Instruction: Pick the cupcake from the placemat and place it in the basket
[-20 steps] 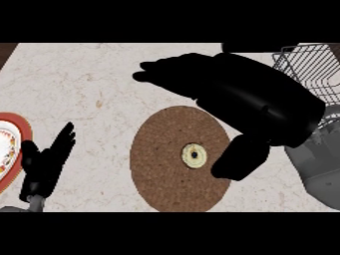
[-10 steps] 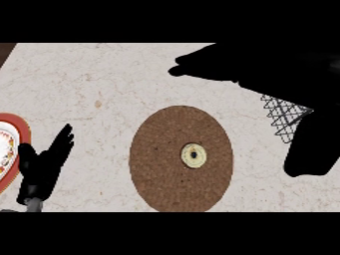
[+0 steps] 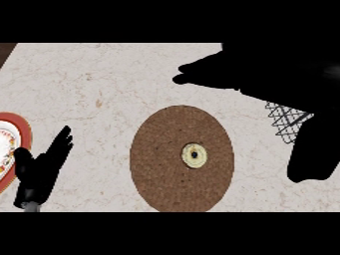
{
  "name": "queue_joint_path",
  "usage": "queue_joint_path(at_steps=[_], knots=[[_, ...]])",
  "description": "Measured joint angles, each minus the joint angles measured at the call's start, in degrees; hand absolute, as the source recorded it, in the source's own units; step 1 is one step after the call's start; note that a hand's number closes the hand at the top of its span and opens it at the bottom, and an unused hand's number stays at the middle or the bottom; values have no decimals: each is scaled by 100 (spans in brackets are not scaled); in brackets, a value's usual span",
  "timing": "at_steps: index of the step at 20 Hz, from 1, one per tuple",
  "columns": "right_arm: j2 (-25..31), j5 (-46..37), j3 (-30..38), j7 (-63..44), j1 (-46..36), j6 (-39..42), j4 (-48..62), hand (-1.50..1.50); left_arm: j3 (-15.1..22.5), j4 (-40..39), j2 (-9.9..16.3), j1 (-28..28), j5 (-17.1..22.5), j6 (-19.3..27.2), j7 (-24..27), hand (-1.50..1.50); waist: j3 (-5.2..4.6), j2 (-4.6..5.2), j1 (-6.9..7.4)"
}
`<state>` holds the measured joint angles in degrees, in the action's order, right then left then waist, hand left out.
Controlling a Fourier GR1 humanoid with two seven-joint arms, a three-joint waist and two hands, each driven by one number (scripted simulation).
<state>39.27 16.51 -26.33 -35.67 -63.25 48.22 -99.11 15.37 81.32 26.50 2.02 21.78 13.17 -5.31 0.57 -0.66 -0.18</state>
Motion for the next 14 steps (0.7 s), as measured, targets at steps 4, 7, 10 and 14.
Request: queue_joint_path(at_steps=[4, 7, 10, 14], knots=[[-263, -355, -104, 73, 383, -121, -124, -150, -32, 16, -41, -15, -19, 15, -82, 0, 8, 19, 19], [-452, -605, -172, 99, 653, -225, -256, -150, -26, 112, -66, -9, -53, 72, -226, 0, 12, 20, 25], [-668, -949, -256, 196, 857, -328, -254, -150, -39, 107, -88, 5, -90, 26, -188, 0, 10, 28, 42], [-890, -1567, -502, 339, 1115, -444, -247, -150, -38, 94, -130, -21, -143, 8, -246, 0, 18, 31, 53]])
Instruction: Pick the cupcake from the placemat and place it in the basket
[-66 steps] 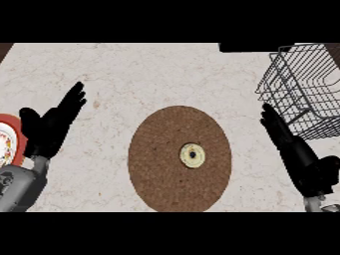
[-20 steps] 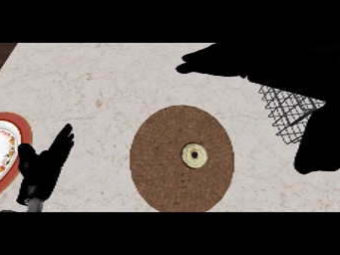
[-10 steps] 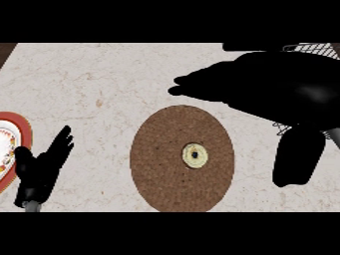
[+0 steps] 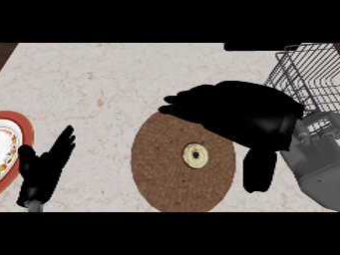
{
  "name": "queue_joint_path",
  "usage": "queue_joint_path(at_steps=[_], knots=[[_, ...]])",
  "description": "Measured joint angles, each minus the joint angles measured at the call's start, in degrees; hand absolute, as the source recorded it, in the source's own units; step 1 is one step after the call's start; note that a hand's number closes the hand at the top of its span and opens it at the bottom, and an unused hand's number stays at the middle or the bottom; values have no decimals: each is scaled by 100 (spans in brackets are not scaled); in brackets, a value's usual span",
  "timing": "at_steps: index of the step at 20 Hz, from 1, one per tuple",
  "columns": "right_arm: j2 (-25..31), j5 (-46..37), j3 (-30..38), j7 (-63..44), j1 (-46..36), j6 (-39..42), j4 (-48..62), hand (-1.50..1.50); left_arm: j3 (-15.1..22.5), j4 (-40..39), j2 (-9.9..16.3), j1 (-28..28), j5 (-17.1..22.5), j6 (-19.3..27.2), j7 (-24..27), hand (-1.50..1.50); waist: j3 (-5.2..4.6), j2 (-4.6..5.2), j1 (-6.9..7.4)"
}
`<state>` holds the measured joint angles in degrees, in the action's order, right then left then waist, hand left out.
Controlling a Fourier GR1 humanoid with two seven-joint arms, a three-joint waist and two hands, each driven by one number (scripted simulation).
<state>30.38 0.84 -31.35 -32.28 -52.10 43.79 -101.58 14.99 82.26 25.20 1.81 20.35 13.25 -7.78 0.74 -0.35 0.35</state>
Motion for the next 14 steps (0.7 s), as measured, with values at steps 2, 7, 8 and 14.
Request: queue_joint_path(at_steps=[2, 7, 8, 14], knots=[[-75, -305, -158, 128, 143, -33, 51, -150, -32, -21, 35, -14, 3, -63, -34, 0, 3, 4, 7], [-175, -985, -427, 500, 561, -193, 164, -150, -69, 7, 3, 36, -74, -81, -1, 0, 2, 3, 5], [-204, -1127, -492, 578, 649, -256, 175, -150, -60, 16, -37, 32, -95, -40, -32, 0, 5, 2, 2], [-405, -1801, -679, 1165, 915, -566, 589, -150, -146, 67, -7, 82, -117, -153, -33, 0, -2, 7, 24]])
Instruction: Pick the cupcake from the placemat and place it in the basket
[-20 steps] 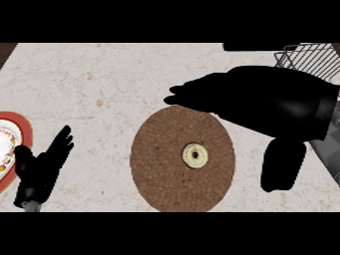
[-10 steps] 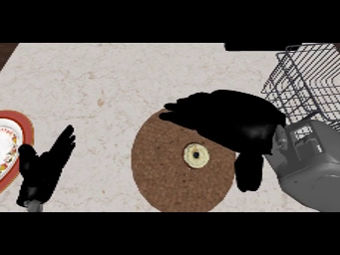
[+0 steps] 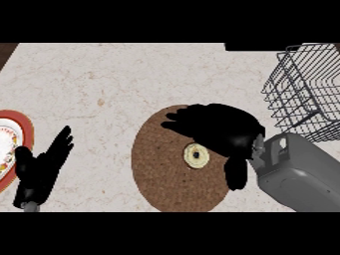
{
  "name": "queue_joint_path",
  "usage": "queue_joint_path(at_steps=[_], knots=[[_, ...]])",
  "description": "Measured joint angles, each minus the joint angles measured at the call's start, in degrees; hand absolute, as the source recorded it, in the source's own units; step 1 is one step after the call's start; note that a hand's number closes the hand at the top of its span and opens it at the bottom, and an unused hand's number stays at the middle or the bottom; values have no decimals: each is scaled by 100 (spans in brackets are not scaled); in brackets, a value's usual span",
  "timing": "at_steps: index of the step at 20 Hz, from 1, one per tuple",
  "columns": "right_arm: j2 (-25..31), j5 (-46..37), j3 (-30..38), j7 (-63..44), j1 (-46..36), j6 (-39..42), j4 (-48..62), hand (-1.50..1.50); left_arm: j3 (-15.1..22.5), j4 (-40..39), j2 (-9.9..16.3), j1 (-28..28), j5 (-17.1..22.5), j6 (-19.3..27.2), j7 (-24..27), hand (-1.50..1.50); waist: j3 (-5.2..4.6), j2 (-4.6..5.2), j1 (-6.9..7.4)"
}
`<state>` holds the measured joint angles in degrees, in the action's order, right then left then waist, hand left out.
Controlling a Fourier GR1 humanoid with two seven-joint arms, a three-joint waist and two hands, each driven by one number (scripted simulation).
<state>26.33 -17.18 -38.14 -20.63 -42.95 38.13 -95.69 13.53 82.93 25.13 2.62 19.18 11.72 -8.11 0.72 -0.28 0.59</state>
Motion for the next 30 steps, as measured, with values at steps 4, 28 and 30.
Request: queue_joint_path(at_steps=[4, 28, 30], knots=[[-102, -332, -56, 234, 138, -146, 157, -150, -60, 59, -9, 48, 11, -49, -41, 0, -6, -5, -14], [-822, -1874, -525, 918, 548, -559, 1339, -150, -221, 77, -231, 145, -237, -144, -107, 0, 12, -21, -31], [-894, -2000, -555, 1007, 591, -679, 1460, -150, -176, 101, -296, 141, -313, -93, -129, 0, 17, -21, -29]])
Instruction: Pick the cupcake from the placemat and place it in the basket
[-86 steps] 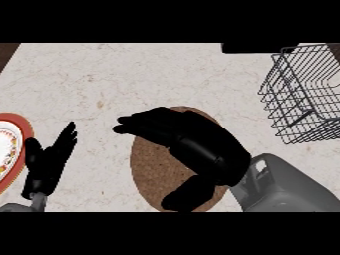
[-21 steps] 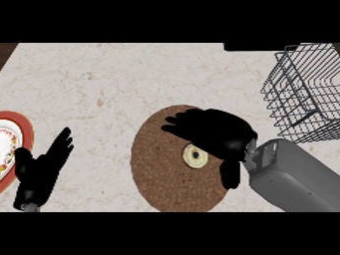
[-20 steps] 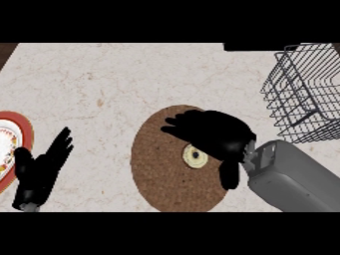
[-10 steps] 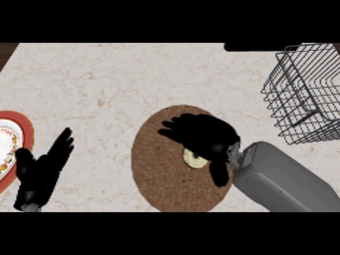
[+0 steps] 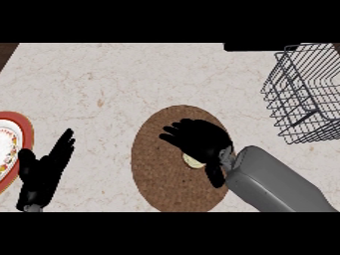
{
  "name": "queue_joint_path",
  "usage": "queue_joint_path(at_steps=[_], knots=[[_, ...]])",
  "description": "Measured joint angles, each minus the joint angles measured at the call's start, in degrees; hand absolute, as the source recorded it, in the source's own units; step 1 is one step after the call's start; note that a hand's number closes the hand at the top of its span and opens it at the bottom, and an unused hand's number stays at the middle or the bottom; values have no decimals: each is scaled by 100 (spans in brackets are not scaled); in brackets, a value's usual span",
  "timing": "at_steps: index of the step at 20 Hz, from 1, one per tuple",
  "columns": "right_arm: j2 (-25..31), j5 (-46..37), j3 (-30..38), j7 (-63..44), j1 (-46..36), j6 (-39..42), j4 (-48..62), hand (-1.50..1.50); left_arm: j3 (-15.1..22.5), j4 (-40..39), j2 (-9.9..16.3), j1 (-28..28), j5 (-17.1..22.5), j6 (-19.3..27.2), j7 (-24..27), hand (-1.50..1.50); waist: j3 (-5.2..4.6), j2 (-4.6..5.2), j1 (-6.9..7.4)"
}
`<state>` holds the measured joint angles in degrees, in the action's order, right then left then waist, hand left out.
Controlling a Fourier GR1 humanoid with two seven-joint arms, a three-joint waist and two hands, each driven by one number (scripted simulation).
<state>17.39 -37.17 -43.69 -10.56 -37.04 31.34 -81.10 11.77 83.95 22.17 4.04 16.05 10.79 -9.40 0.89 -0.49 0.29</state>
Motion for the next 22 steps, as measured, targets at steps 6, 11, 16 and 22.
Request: queue_joint_path(at_steps=[6, 11, 16, 22], knots=[[-99, -197, 67, 177, 92, -87, 162, -150, -75, 69, 9, 7, -10, -55, -156, 0, -5, 1, -2], [-214, -452, 56, 431, 109, -271, 462, 150, -125, 26, -28, 15, -89, -80, -114, 0, -2, 2, 4], [-173, -891, -80, 905, 38, -691, 626, 150, -155, 82, -48, 44, -130, -121, -126, 0, -10, 1, 15], [-224, -1277, -115, 1263, -17, -1050, 843, 150, -188, 45, -107, 41, -169, -179, -140, 0, -9, -18, 8]])
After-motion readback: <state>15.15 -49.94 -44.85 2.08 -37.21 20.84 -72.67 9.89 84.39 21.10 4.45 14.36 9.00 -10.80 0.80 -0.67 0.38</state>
